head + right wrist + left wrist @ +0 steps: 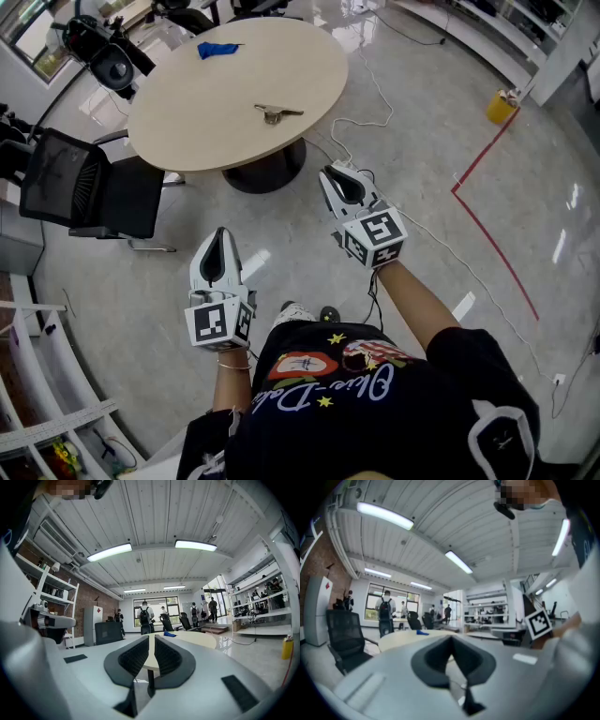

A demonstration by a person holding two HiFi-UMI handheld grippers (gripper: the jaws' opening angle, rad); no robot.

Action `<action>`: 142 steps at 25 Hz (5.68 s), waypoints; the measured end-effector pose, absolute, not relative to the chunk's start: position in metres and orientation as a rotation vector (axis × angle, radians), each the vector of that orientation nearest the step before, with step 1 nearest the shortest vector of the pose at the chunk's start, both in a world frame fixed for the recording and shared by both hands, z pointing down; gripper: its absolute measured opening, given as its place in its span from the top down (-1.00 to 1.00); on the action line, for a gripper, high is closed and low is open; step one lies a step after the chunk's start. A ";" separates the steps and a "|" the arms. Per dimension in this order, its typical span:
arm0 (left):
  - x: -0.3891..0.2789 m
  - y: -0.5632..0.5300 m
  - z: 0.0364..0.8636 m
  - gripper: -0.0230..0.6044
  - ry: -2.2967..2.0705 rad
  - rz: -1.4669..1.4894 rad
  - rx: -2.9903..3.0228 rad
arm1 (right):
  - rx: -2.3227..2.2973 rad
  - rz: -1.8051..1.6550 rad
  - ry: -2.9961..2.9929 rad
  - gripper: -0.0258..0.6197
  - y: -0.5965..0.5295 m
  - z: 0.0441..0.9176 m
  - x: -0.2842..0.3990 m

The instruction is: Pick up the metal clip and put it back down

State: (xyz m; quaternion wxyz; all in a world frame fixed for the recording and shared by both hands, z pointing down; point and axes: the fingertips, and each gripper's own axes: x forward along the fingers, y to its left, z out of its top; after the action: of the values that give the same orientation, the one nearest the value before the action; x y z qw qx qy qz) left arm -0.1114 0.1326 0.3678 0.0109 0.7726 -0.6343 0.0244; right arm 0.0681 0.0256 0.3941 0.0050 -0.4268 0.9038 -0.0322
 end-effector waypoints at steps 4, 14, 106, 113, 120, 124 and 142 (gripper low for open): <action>-0.107 0.118 0.371 0.93 -1.997 0.093 2.390 | -1.358 -0.082 2.882 0.87 -0.011 0.410 0.066; -0.130 0.028 0.393 0.93 -2.015 0.106 2.350 | -1.423 0.244 3.187 0.62 -0.124 0.463 0.019; -0.296 -0.175 0.428 0.93 -2.229 0.169 2.011 | -1.246 1.819 3.467 0.86 -0.357 0.599 -0.087; -0.297 -0.173 0.432 0.93 -2.226 0.182 2.006 | -1.168 1.737 3.490 0.86 -0.350 0.613 -0.087; -0.291 -0.172 0.429 0.93 -2.220 0.178 2.029 | -0.991 1.478 3.579 0.48 -0.329 0.607 -0.091; -0.283 -0.172 0.429 0.93 -2.212 0.168 2.052 | -1.170 1.036 3.445 0.48 -0.315 0.556 -0.085; -0.155 -0.059 0.393 0.93 -2.232 0.190 2.165 | -1.207 -0.104 2.820 0.88 -0.150 0.391 0.073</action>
State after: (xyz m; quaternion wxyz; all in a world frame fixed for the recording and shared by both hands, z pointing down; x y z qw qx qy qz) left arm -0.1551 -0.0589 0.3931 0.0130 0.6949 -0.7164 0.0610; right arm 0.0726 -0.1495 0.3913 0.0360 -0.3930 0.9182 -0.0338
